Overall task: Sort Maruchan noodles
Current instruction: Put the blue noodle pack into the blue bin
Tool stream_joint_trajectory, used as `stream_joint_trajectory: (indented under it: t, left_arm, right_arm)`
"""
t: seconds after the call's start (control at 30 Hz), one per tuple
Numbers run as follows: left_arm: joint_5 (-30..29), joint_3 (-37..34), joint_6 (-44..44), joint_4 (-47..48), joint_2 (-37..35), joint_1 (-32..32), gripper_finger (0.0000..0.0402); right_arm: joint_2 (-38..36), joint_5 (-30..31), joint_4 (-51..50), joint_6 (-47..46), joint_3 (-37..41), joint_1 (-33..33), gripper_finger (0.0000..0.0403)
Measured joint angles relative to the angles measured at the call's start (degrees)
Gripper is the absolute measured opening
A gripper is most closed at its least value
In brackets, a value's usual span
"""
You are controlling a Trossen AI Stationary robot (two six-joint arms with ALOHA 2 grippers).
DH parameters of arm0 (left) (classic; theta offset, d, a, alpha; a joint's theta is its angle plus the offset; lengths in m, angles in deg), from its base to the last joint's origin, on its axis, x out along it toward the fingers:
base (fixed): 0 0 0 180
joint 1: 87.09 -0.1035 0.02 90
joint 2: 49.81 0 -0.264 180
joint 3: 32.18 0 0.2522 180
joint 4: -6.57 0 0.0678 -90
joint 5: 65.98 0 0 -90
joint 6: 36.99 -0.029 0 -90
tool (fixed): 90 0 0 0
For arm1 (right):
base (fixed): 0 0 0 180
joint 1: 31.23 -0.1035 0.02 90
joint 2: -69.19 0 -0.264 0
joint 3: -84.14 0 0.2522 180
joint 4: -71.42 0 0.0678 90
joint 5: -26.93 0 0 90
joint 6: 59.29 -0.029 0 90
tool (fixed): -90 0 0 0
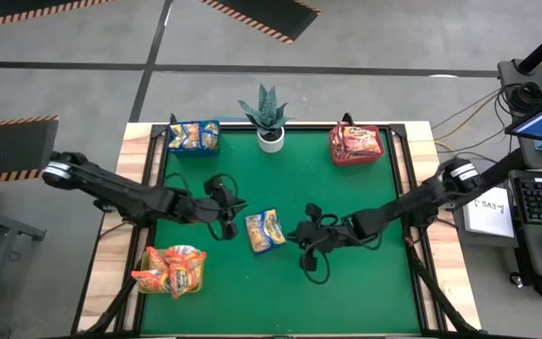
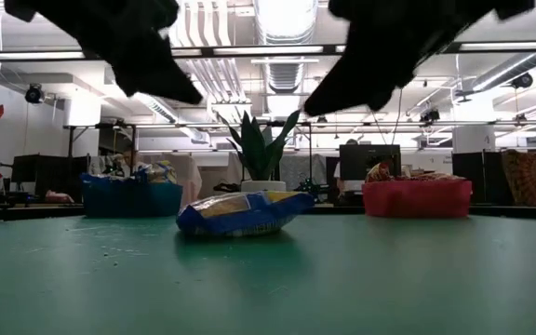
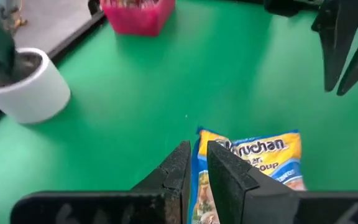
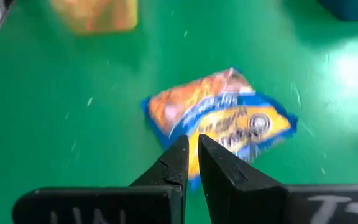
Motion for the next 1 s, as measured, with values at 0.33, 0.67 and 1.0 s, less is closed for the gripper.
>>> stream_joint_trajectory:
  t: [0.33,0.67,1.0]
  left_arm:
    - [-0.38,0.7,9.26,-0.59,9.32,-1.35,0.0036]
    - [3.08,0.56,12.59,-0.68,10.46,-1.88,0.008]
    - [7.87,-0.26,19.55,-2.5,13.91,-2.07,0.0169]
  right_arm:
    - [13.67,-0.59,23.95,2.81,2.42,5.91,0.0028]
    - [20.57,-0.53,20.22,-1.06,-0.51,8.57,0.0028]
    - [24.15,0.2,15.02,-3.03,-0.64,8.81,0.0028]
